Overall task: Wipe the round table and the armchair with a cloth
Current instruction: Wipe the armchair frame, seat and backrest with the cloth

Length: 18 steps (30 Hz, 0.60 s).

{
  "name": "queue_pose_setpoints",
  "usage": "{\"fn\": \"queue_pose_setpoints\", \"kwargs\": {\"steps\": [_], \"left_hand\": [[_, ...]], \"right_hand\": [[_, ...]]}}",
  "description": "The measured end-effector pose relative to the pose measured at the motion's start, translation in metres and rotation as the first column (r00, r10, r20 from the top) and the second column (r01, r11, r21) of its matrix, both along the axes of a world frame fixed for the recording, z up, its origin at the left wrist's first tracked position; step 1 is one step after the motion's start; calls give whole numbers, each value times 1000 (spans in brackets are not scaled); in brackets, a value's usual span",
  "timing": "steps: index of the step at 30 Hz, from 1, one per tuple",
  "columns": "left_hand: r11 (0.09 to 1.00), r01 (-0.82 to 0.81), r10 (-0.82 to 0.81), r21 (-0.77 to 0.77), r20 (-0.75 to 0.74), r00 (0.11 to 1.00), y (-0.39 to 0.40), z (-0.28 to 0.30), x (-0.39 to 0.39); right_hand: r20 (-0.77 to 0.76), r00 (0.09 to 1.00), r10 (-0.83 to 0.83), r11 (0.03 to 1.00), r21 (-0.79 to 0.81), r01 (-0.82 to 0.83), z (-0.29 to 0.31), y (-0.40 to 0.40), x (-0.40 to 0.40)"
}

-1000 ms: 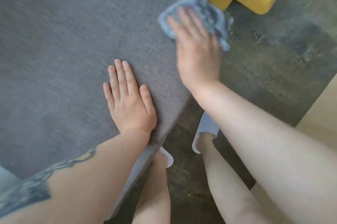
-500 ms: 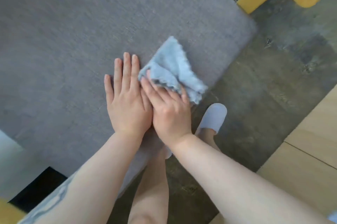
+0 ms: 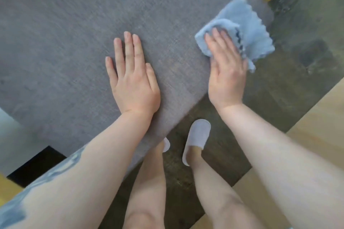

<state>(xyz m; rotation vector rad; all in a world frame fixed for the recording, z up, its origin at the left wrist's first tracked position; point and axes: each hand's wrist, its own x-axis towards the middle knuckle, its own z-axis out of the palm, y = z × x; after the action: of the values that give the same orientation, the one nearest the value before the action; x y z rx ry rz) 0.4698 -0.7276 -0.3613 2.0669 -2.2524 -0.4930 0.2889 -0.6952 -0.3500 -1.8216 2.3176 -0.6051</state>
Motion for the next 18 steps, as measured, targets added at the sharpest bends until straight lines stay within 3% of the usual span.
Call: {"fn": "queue_pose_setpoints", "kwargs": {"steps": [1,2,3,4,6,8,10,12,13,14,15,17,18], "left_hand": [[1000,-1,1,-2,12,1000,0,0,0],[1000,1,-1,-1,22,1000,0,0,-1],[1000,-8,8,-6,25,1000,0,0,-2],[999,-34,34,-18,20,999,2,0,-2],[994,-109,109,-24,-12,994,11,4,-6],[993,-122,122,-10,-12,993,26,7,-4],[996,-86,86,8,11,996,41,10,3],[998,-60,60,9,26,998,50,12,12],[998,-54,54,10,35,998,53,12,17],[999,-54,54,7,43,998,55,12,22],[998,-61,61,3,50,997,57,12,28],[997,-76,75,23,70,995,63,14,44],[996,-77,74,40,83,994,67,16,54]], "right_hand": [[100,967,-233,971,-21,236,2,12,17],[161,920,-357,932,-10,363,3,24,53],[170,918,-358,932,12,362,4,32,89],[164,947,-276,961,36,274,6,36,112],[151,987,48,995,77,-60,8,33,103],[-58,941,332,941,82,-327,0,22,45],[-84,958,272,962,50,-269,-5,22,-5],[22,999,41,997,60,-42,1,37,4],[31,999,41,998,53,-43,1,44,24],[7,989,147,988,39,-147,0,47,46],[-4,934,358,934,15,-358,-2,48,63],[-76,704,706,703,-49,-710,-8,32,55],[-176,625,760,628,-50,-777,-10,17,38]]}}
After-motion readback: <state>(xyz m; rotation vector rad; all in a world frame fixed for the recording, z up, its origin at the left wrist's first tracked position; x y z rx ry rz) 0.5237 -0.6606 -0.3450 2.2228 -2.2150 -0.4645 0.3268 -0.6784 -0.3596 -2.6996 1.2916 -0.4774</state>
